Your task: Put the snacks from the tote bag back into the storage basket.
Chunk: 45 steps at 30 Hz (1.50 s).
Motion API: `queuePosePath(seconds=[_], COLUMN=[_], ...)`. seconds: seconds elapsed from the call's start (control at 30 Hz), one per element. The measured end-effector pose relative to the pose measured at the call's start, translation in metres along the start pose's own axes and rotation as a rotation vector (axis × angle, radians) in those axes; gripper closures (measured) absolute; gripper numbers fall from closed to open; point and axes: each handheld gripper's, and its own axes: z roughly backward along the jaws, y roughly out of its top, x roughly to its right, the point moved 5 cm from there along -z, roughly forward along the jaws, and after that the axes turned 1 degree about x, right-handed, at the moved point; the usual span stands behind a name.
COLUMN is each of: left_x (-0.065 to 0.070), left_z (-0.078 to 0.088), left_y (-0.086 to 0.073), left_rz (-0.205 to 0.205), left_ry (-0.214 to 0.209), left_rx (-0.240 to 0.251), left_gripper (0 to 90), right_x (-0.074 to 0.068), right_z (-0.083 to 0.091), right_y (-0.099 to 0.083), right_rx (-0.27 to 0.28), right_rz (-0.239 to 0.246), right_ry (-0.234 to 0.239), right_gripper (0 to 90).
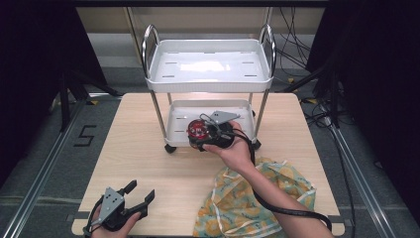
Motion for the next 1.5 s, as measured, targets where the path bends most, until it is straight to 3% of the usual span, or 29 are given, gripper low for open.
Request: queuePosePath(seconds=[0.03, 0.23, 0.33, 0.43, 0.53, 0.6, 0.77, 1.03, 1.1, 1.5], left_x=[0.0, 0.0, 0.0, 0.0, 0.0, 0.0, 0.001, 0.0, 0.0, 0.001], left_z=[0.0, 0.0, 0.0, 0.0, 0.0, -0.001, -0.001, -0.001, 0.0, -0.001], left_y=[0.0, 0.0, 0.0, 0.0, 0.0, 0.0, 0.0, 0.0, 0.0, 0.0], left_rz=[0.002, 0.005, 0.005, 0.007, 0.006, 0.01, 0.012, 0.013, 0.013, 0.016], left_ry=[0.001, 0.001, 0.001, 0.0, 0.001, 0.0, 0.001, -0.001, 0.002, 0.0], left_rx=[0.002, 0.003, 0.002, 0.005, 0.004, 0.006, 0.004, 0.007, 0.005, 0.004], left_gripper=[27.1, 27.1, 27.1, 27.1, 27.1, 27.2, 27.2, 27.2, 27.2, 27.2], right_x=[-0.002, 0.0, -0.003, 0.0, -0.003, 0.0, -0.001, 0.002, 0.0, 0.0], right_z=[-0.001, -0.005, -0.005, -0.007, -0.008, -0.009, -0.012, -0.016, -0.017, -0.026], right_y=[0.0, 0.001, 0.002, 0.005, 0.005, 0.007, 0.008, 0.01, 0.01, 0.013], right_rx=[-0.006, 0.011, -0.009, 0.006, -0.006, 0.005, -0.008, 0.0, -0.014, -0.014], right_rz=[-0.022, 0.003, -0.024, 0.003, -0.032, 0.004, -0.02, -0.004, -0.017, -0.017], right_ry=[0.005, 0.0, 0.007, 0.001, 0.009, -0.005, 0.013, -0.006, 0.011, 0.011], right_gripper=[26.5, 26.5, 26.5, 26.5, 26.5, 26.5, 26.5, 26.5, 26.5, 26.5])
